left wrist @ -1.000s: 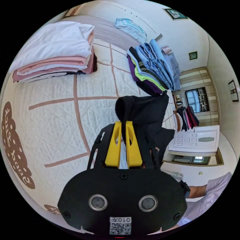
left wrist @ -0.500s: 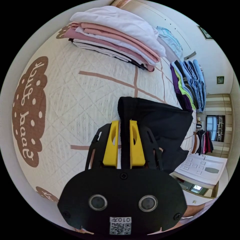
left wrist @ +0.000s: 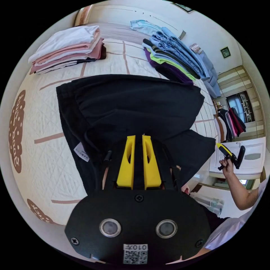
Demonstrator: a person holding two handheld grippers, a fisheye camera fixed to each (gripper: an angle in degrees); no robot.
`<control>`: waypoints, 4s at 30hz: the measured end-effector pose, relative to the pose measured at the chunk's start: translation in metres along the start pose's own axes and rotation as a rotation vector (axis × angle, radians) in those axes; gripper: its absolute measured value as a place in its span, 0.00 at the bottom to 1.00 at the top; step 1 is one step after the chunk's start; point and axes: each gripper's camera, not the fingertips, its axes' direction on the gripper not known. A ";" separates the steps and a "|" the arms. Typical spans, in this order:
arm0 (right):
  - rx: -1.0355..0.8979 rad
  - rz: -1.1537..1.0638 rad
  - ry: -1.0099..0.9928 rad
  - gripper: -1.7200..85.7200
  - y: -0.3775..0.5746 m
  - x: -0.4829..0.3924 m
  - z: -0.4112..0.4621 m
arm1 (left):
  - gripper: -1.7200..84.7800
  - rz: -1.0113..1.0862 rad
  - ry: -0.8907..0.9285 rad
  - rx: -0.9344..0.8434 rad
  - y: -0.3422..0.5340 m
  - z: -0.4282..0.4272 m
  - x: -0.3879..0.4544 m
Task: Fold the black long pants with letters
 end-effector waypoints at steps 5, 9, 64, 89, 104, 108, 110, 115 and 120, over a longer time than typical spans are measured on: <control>-0.383 -0.074 0.025 0.05 -0.012 0.060 0.079 | 0.04 -0.298 0.033 -0.098 -0.008 0.039 -0.002; -0.128 -0.254 0.036 0.07 -0.048 0.061 0.028 | 0.08 -0.168 -0.138 0.182 -0.019 -0.029 0.048; -0.464 -0.360 0.326 0.06 0.183 0.059 0.049 | 0.03 0.659 -0.417 -0.468 0.078 0.003 0.375; 0.044 0.160 0.179 0.14 0.229 0.128 -0.015 | 0.10 1.067 -0.283 -0.389 -0.130 0.044 0.552; 0.431 0.797 -0.089 0.08 0.446 0.341 -0.089 | 0.02 0.923 -0.290 -0.614 -0.160 0.134 0.561; 0.329 0.897 -0.249 0.07 0.505 0.398 -0.052 | 0.02 0.802 -0.239 -0.611 -0.167 0.132 0.546; 0.314 0.878 -0.251 0.06 0.512 0.406 -0.051 | 0.02 0.799 -0.234 -0.619 -0.168 0.130 0.543; 0.545 0.882 -0.283 0.06 0.553 0.407 -0.074 | 0.02 0.865 -0.211 -0.601 -0.164 0.112 0.541; 0.799 0.868 -0.370 0.08 0.583 0.411 -0.075 | 0.02 0.780 -0.198 -0.567 -0.161 0.108 0.516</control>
